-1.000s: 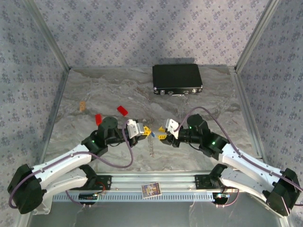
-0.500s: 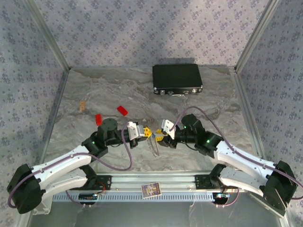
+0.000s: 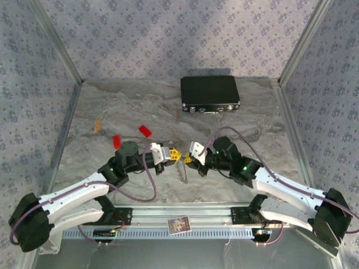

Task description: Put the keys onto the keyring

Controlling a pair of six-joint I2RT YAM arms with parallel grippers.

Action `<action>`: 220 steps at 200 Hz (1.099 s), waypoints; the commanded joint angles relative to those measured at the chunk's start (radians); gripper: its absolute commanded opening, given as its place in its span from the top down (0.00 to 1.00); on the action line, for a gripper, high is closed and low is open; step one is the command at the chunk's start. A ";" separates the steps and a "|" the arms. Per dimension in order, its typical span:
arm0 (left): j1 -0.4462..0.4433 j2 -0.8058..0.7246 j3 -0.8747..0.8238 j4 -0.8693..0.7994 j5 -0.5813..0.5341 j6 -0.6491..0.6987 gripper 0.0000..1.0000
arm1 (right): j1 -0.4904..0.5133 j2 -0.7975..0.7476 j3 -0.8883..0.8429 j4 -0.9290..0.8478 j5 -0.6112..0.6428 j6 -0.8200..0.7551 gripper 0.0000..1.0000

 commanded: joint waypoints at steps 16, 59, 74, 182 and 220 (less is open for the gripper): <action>-0.008 0.012 -0.007 0.160 0.007 -0.029 1.00 | 0.022 0.032 0.027 -0.035 -0.008 -0.027 0.99; -0.007 0.016 -0.018 0.145 0.004 -0.014 1.00 | 0.001 -0.033 0.016 -0.069 0.011 -0.027 0.70; -0.008 0.012 -0.025 0.125 0.007 0.002 1.00 | -0.021 -0.078 0.001 -0.098 0.016 -0.038 0.66; 0.104 0.092 -0.070 0.247 0.242 -0.049 1.00 | -0.204 -0.268 -0.147 0.146 -0.317 0.157 0.66; 0.131 0.109 -0.081 0.311 0.274 -0.056 1.00 | -0.205 -0.270 -0.160 0.209 -0.320 0.166 0.66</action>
